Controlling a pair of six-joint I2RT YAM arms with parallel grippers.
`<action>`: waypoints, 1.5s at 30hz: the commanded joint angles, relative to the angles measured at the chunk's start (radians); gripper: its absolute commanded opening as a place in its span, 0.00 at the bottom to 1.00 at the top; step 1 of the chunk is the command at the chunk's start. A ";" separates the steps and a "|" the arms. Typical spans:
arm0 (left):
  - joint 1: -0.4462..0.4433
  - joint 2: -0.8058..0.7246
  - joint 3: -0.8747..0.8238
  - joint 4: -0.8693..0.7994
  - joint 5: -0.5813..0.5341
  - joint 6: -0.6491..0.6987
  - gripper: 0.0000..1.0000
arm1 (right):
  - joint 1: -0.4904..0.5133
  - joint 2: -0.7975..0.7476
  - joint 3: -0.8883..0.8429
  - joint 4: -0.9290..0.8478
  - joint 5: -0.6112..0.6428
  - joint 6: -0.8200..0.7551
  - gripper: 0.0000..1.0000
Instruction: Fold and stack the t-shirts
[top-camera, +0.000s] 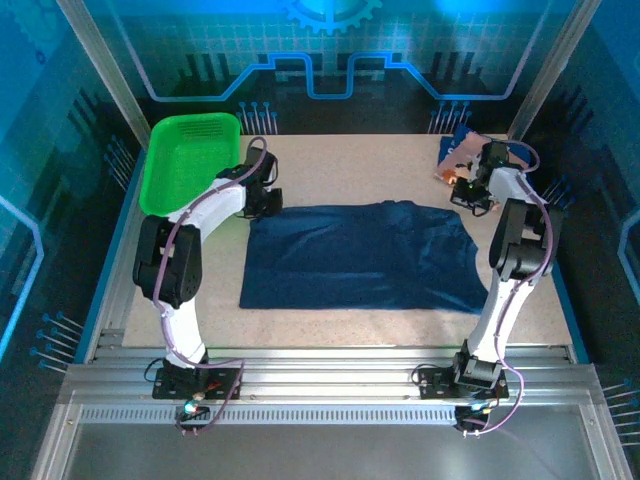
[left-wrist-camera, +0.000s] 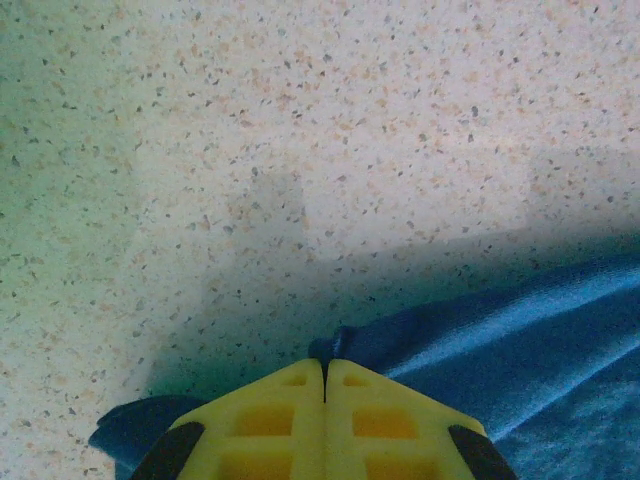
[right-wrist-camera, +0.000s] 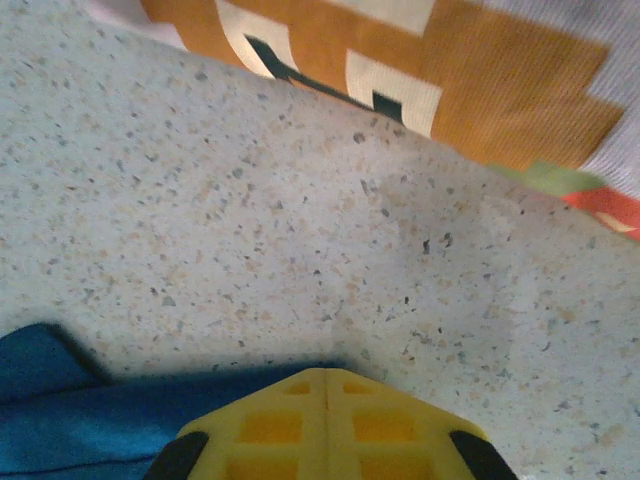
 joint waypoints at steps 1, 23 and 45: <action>0.007 -0.034 -0.018 0.013 -0.019 0.026 0.00 | -0.024 -0.047 -0.024 0.039 -0.021 0.000 0.00; 0.007 -0.012 -0.026 0.035 0.037 0.006 0.00 | -0.023 0.139 0.070 -0.115 -0.052 -0.054 0.49; 0.007 -0.039 -0.065 0.042 0.035 0.006 0.00 | -0.032 0.012 0.054 -0.069 -0.109 -0.045 0.00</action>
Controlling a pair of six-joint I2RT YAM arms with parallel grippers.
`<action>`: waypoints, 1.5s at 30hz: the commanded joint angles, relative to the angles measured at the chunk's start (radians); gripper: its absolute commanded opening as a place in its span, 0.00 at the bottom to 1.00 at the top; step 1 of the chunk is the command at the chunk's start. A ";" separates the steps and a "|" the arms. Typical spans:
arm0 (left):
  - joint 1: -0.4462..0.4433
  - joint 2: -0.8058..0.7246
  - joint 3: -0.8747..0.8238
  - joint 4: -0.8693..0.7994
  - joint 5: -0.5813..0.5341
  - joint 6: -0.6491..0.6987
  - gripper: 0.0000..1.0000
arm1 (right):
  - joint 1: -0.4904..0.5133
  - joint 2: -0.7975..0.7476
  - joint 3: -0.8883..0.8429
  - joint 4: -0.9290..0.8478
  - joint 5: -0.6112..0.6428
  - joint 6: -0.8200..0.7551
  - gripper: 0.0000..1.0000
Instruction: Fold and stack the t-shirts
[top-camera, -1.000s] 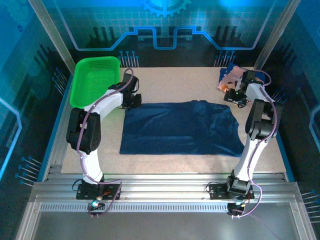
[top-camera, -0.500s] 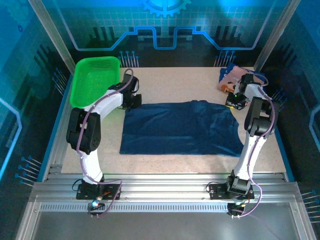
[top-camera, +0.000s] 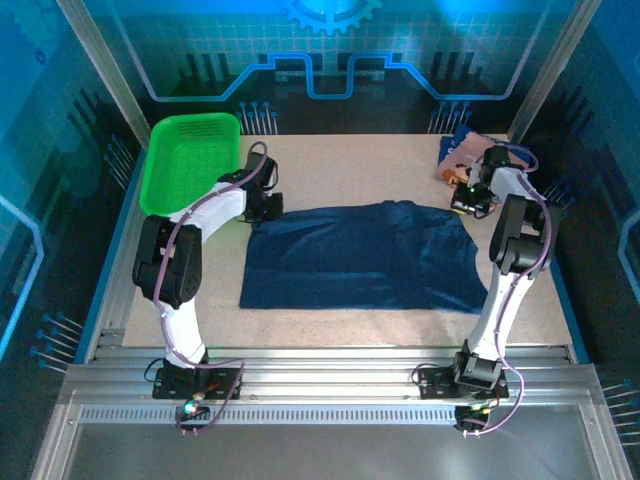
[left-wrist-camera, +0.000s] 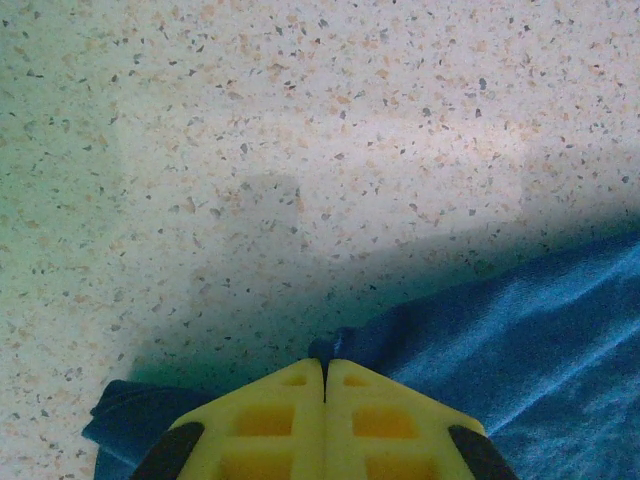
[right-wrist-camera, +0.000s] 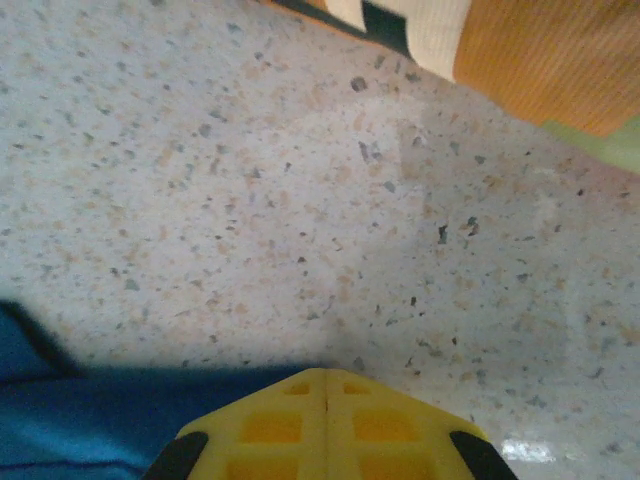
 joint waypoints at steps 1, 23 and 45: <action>0.007 -0.039 -0.015 0.001 0.013 0.010 0.00 | -0.004 -0.076 -0.008 0.011 -0.012 0.006 0.00; 0.009 -0.029 -0.023 0.006 0.022 0.013 0.00 | 0.026 0.068 0.030 -0.113 0.018 -0.091 0.51; 0.043 -0.113 -0.079 0.023 -0.002 0.019 0.00 | 0.019 -0.076 -0.002 -0.047 0.071 -0.095 0.00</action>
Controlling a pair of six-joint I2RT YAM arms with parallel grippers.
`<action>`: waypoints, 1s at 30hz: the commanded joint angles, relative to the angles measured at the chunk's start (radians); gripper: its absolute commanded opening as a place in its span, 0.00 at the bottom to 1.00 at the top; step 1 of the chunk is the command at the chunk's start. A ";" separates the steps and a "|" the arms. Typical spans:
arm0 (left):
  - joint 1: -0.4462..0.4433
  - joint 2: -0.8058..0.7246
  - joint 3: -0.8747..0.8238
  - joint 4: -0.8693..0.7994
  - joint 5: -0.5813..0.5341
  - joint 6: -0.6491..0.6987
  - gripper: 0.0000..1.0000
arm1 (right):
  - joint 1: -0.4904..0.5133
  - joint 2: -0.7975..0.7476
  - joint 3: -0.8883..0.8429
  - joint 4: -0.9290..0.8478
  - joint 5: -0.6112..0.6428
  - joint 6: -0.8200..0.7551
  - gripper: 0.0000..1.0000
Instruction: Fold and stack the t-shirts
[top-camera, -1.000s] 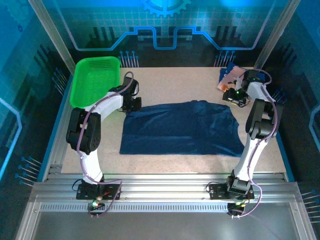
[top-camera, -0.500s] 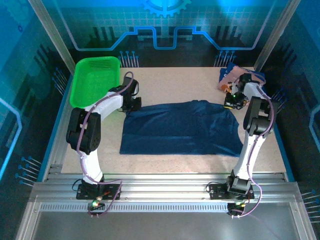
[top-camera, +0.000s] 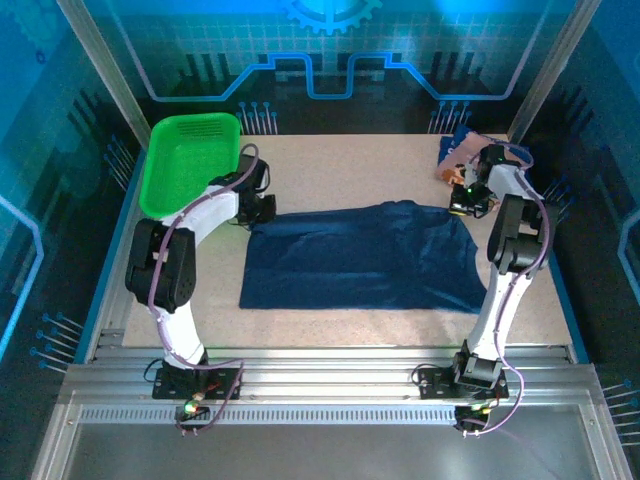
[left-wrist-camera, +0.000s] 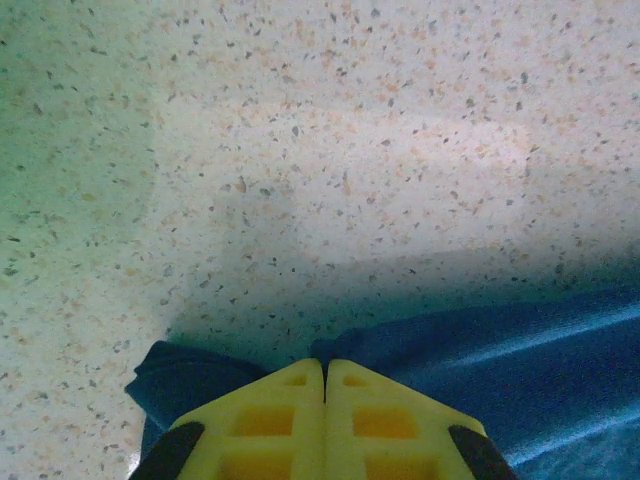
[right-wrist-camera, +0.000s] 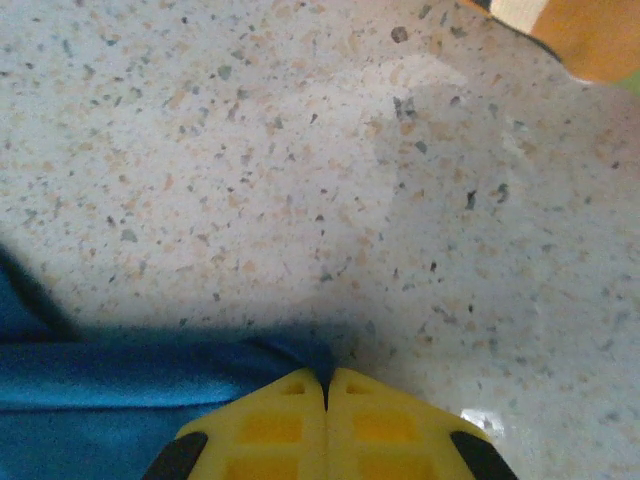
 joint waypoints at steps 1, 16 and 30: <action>0.009 -0.062 -0.025 0.017 -0.013 0.020 0.00 | -0.005 -0.086 -0.041 0.041 0.028 -0.008 0.00; 0.010 -0.103 -0.068 0.045 -0.014 0.038 0.00 | -0.026 -0.152 -0.124 0.076 0.010 -0.012 0.00; 0.010 -0.204 -0.217 0.105 0.006 0.014 0.00 | -0.026 -0.316 -0.355 0.223 0.025 0.015 0.00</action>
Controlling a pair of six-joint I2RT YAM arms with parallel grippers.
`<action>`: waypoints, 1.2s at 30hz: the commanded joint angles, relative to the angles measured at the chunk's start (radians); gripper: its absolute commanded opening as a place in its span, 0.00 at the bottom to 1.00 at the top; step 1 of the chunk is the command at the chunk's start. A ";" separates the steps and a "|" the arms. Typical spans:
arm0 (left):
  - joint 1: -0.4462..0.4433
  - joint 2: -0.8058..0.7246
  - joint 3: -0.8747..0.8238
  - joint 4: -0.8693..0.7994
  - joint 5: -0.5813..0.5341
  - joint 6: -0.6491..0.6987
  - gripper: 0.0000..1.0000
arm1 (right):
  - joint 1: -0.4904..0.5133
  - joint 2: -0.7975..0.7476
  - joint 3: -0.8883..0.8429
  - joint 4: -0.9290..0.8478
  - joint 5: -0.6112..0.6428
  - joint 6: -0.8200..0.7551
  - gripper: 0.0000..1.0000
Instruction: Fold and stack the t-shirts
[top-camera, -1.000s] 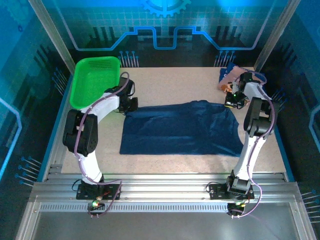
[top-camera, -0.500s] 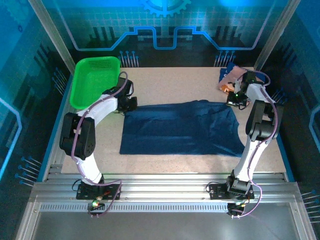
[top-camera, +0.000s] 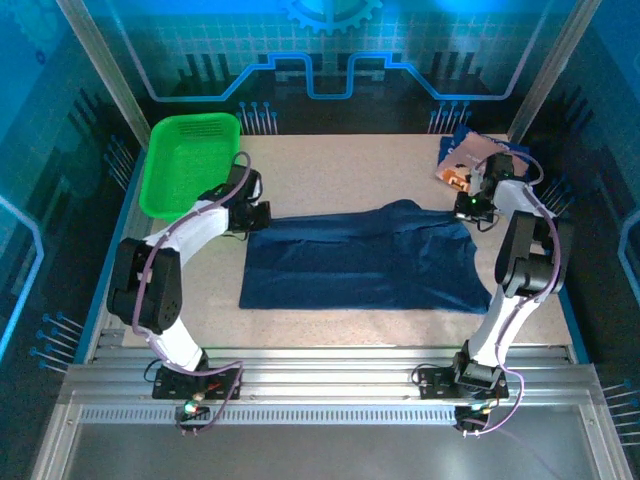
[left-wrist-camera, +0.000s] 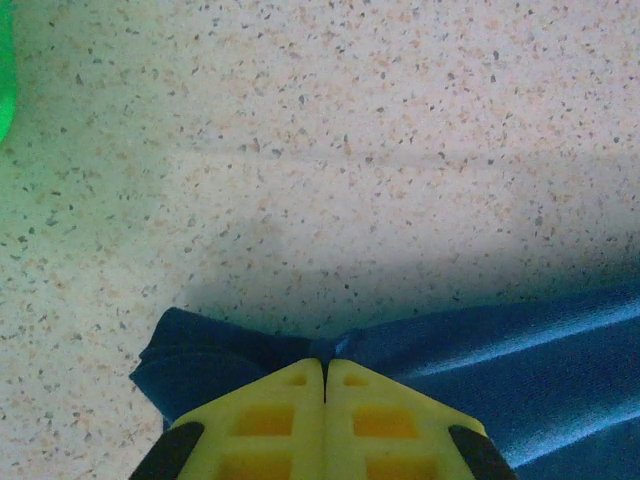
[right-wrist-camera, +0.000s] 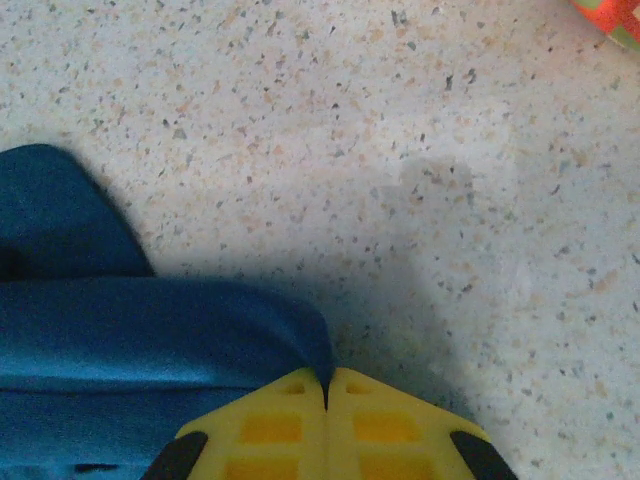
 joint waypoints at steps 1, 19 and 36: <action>0.010 -0.046 -0.039 0.009 0.005 -0.007 0.00 | -0.018 -0.065 -0.047 0.051 0.023 0.012 0.00; -0.038 -0.101 -0.188 -0.038 -0.020 -0.126 0.00 | -0.033 -0.253 -0.293 0.104 0.048 0.078 0.02; -0.093 -0.038 -0.203 -0.195 -0.161 -0.254 0.18 | -0.072 -0.259 -0.436 0.027 0.144 0.251 0.21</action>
